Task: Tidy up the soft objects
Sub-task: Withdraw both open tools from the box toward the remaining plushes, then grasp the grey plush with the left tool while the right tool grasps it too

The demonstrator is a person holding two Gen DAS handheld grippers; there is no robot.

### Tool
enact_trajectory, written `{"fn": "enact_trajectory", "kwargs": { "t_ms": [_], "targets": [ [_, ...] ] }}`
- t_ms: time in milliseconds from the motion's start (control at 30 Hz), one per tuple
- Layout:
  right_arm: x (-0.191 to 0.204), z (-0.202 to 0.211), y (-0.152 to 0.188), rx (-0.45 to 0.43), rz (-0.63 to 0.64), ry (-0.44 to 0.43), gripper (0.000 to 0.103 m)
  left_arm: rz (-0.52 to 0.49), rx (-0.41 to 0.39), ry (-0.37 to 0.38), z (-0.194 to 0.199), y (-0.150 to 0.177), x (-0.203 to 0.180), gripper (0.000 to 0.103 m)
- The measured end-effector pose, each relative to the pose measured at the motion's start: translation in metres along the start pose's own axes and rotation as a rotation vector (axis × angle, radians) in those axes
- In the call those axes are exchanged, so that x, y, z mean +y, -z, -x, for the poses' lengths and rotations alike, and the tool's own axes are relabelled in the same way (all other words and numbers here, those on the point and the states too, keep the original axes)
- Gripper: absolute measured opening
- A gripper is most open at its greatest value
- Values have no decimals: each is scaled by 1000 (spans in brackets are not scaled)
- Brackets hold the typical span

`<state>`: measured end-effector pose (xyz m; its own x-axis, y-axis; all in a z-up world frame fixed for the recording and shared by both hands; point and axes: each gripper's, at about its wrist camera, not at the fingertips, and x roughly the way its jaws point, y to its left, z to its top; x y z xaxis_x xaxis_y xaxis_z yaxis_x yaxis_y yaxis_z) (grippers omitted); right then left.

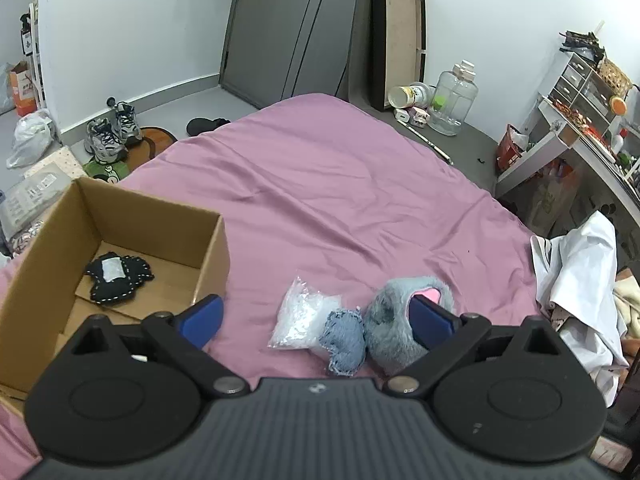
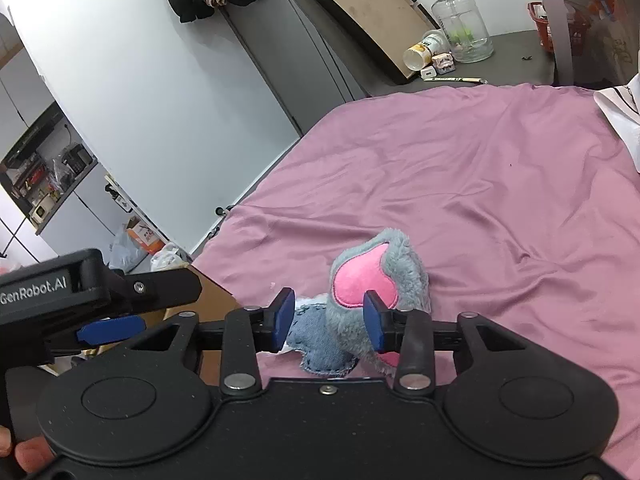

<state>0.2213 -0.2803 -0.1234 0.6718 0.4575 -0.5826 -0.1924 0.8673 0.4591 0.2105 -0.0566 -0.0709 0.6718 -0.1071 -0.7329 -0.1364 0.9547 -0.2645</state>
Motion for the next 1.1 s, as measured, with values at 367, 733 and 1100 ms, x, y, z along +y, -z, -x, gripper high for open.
{"fn": "enact_trajectory", "kwargs": {
  "t_ms": [367, 733, 1100],
  "targets": [
    [-10, -13, 5, 31, 6, 109, 48, 1, 44, 11, -23, 3, -2, 99],
    [-25, -11, 5, 25, -40, 157, 32, -52, 60, 31, -37, 9, -22, 83],
    [-41, -1, -4, 16, -127, 202, 13, -72, 114, 87, -58, 12, -44, 61]
  ]
}}
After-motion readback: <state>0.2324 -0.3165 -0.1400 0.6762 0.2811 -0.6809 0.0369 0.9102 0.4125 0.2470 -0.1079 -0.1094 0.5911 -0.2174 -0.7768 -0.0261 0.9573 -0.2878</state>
